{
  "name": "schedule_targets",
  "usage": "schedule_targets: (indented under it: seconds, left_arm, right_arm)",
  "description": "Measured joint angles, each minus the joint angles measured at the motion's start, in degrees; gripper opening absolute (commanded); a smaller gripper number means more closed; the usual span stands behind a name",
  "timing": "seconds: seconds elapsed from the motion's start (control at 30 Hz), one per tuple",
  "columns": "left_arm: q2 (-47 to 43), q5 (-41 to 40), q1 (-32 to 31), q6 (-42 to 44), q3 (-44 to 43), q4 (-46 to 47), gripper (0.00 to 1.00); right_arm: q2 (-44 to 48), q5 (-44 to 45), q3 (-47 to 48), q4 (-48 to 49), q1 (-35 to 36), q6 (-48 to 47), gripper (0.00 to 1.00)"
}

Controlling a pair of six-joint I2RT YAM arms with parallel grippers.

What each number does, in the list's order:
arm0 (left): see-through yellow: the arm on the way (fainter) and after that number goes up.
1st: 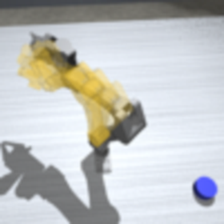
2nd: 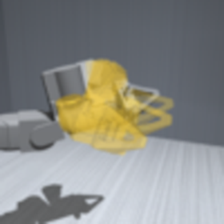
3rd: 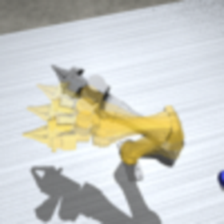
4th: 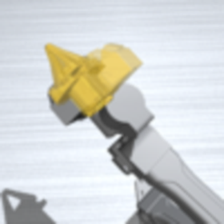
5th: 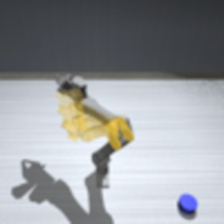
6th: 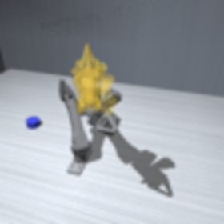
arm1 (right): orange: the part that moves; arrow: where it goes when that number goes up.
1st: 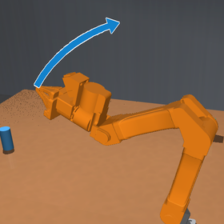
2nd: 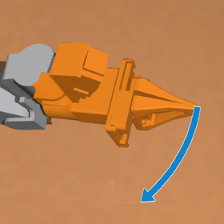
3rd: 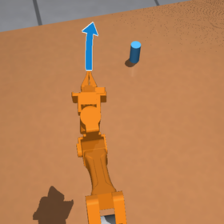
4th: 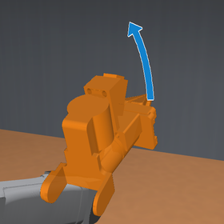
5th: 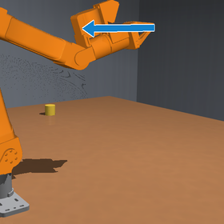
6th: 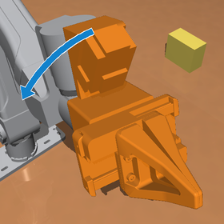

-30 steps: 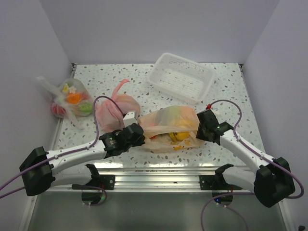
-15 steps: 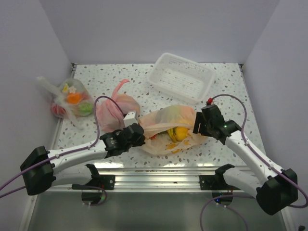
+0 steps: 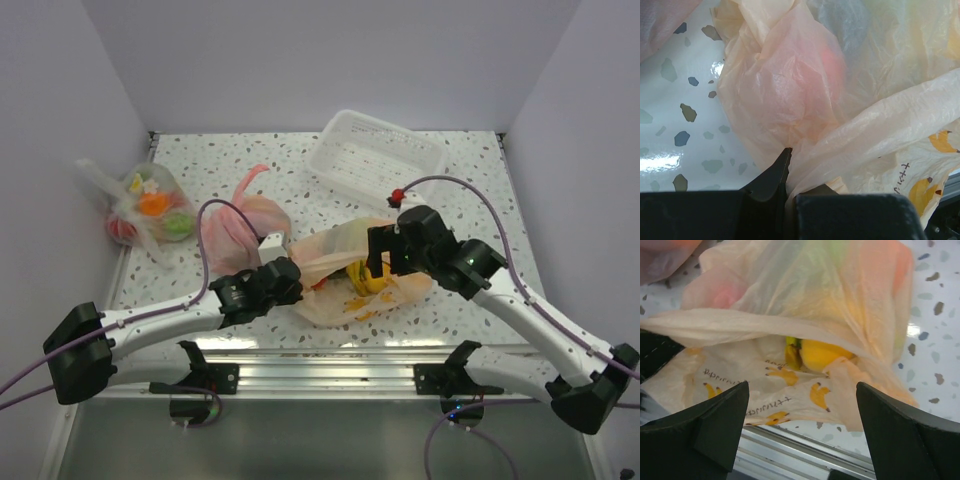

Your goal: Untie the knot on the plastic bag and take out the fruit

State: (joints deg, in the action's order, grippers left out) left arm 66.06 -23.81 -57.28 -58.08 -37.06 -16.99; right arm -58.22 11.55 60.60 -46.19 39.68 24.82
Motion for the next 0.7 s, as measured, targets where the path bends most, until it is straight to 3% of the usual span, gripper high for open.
schedule_targets:
  seconds: [0.1, 0.2, 0.5, 0.7]
  left_arm:
    - [0.1, 0.0, -0.1, 0.0, -0.2, -0.1, 0.05]
    - [0.1, 0.0, -0.1, 0.0, -0.3, -0.2, 0.05]
    - [0.0, -0.3, -0.2, 0.0, -0.6, -0.5, 0.06]
    - [0.0, -0.3, -0.2, 0.0, -0.9, -0.6, 0.05]
  right_arm:
    - [-4.1, -0.2, 0.8, 0.9, 6.4, 0.0, 0.91]
    - [-8.9, -0.2, 0.8, 1.7, 10.7, -0.2, 0.83]
    - [-15.6, 2.0, -1.7, 7.6, 11.6, -2.1, 0.80]
    - [-19.5, 4.7, -6.3, 12.0, 9.8, -3.2, 0.86]
